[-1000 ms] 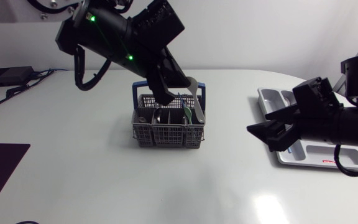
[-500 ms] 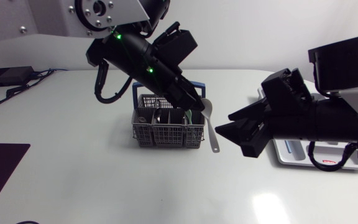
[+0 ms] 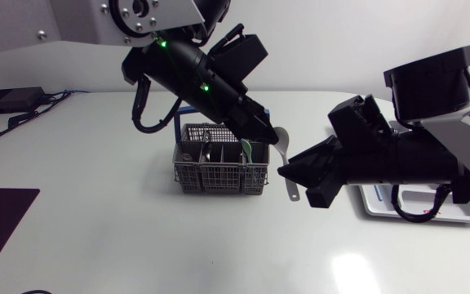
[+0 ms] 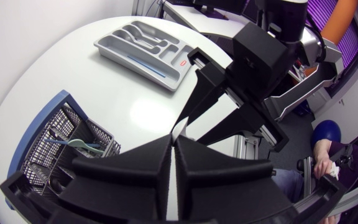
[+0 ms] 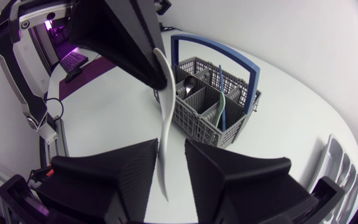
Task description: Unload the cutlery basket into the drawer organizer.
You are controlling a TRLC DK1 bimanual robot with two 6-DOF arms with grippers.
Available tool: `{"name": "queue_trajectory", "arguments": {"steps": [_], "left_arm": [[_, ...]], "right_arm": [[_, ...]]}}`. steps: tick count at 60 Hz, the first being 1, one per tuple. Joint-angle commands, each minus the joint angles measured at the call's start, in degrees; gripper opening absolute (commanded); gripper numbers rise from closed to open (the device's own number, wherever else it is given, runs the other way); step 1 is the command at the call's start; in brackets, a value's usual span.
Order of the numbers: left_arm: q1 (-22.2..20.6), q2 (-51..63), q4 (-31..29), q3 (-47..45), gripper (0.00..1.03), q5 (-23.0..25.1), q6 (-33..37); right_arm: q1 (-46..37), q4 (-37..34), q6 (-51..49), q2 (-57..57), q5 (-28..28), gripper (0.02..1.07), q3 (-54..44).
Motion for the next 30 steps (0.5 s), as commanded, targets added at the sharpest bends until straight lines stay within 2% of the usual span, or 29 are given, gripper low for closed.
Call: {"name": "queue_trajectory", "arguments": {"steps": [1,7,10,17,24,27,30], "left_arm": [[-0.48,1.14,-0.51,1.62,0.03,0.80,-1.15],[-0.39,1.05,-0.51,1.70,0.03,0.80,-1.15],[-0.21,1.05,-0.51,1.79,0.07,0.80,-1.15],[0.58,0.35,0.64,1.88,0.31,0.80,-1.32],[2.25,-1.05,4.85,1.62,0.55,0.71,-1.94],[3.30,-1.85,7.05,1.44,0.61,0.45,-2.03],[3.92,-2.55,9.51,0.91,0.61,-0.61,-1.94]], "right_arm": [[0.48,0.27,1.13,0.95,-0.75,0.12,1.42],[0.48,0.01,1.04,1.04,-1.19,0.08,0.98],[0.57,-0.43,0.69,0.95,-1.37,0.08,0.80],[0.74,-1.92,-0.72,0.33,-1.72,0.08,0.01],[0.39,-3.86,-2.48,0.16,-2.42,0.08,-0.78],[-0.31,-4.39,-3.27,-0.02,-2.42,0.08,-1.22],[-1.54,-5.44,-4.41,-0.28,-2.60,0.08,-1.57]]}}
